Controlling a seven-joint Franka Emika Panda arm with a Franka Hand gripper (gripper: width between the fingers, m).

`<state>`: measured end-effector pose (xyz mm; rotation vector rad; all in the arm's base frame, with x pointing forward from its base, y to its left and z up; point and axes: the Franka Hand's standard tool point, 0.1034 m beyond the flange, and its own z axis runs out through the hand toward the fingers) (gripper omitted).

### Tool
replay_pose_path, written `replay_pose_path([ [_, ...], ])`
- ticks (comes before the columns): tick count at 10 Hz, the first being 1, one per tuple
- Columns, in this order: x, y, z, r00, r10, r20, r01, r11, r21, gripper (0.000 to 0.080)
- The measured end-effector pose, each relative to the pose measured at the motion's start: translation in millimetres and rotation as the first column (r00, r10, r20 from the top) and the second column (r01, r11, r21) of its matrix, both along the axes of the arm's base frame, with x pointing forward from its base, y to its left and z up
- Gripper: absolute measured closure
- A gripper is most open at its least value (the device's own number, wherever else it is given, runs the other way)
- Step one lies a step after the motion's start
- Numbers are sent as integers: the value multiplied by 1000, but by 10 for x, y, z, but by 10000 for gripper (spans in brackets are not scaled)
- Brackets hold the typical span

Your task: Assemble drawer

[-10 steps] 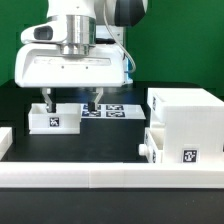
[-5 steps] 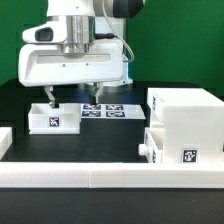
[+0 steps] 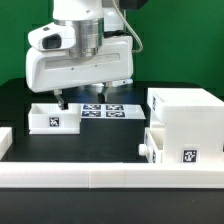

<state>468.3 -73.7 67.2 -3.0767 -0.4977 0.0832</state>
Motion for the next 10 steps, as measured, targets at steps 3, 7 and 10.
replay_pose_path([
  [3,-270,-133,-38,999,-42,4,42,999,-4,150],
  [7,-309,-128,-72,999,-38,-3,38,999,3,150],
  [10,-395,-115,-158,993,-97,60,98,995,-13,150],
])
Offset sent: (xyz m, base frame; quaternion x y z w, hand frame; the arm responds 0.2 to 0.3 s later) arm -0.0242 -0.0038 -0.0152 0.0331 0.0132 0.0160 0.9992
